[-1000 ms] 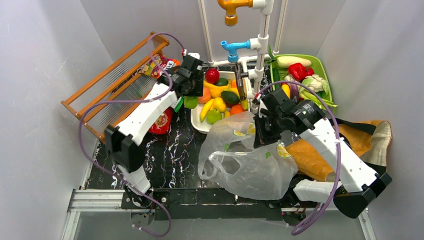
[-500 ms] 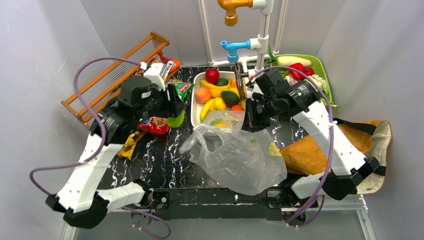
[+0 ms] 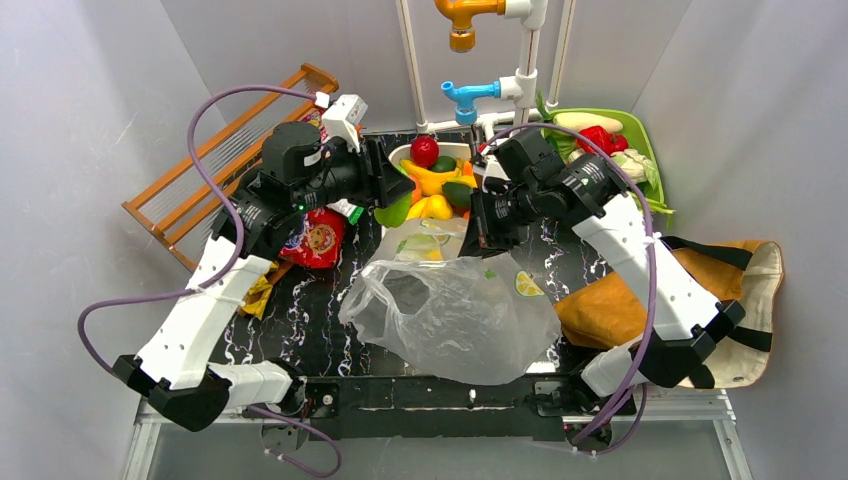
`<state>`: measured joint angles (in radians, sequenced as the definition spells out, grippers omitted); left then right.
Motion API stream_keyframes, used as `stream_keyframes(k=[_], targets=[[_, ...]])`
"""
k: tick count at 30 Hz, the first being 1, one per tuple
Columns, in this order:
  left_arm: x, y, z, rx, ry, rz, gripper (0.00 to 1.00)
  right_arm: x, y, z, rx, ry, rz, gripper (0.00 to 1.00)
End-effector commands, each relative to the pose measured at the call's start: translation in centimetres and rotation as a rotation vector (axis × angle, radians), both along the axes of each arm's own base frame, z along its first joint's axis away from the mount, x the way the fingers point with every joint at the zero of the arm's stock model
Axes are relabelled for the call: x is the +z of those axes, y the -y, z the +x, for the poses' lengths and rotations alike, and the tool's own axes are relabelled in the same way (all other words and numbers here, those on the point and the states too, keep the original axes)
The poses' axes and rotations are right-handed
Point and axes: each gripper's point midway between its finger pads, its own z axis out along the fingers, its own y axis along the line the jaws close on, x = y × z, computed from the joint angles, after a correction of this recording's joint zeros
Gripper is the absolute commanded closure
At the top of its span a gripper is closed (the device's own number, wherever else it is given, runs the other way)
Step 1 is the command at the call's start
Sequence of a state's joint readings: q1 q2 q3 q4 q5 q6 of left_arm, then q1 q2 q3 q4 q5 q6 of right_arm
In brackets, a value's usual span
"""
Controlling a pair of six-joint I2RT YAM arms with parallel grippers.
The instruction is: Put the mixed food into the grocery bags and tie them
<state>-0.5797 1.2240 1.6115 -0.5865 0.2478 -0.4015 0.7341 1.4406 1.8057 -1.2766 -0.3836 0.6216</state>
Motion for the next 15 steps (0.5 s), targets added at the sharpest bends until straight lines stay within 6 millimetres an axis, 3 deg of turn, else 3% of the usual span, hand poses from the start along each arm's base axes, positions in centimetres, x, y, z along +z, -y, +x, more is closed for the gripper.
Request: stream_keyframes(k=[1, 5, 15], targets=[[2.6, 2.3, -1.7, -0.126, 0.043, -0.129, 1.0, 1.2, -1.4, 1.6, -0.009, 0.048, 0.033, 0.99], [3.4, 2.0, -4.2, -0.144, 0.071, -0.155, 1.0, 1.4, -2.2, 2.9, -0.058, 0.033, 0.013, 0.99], [1.7, 2.0, -6.4, -0.2, 0.024, -0.164, 1.0, 2.0, -2.8, 3.1, -0.071, -0.005, 0.014, 0.99]])
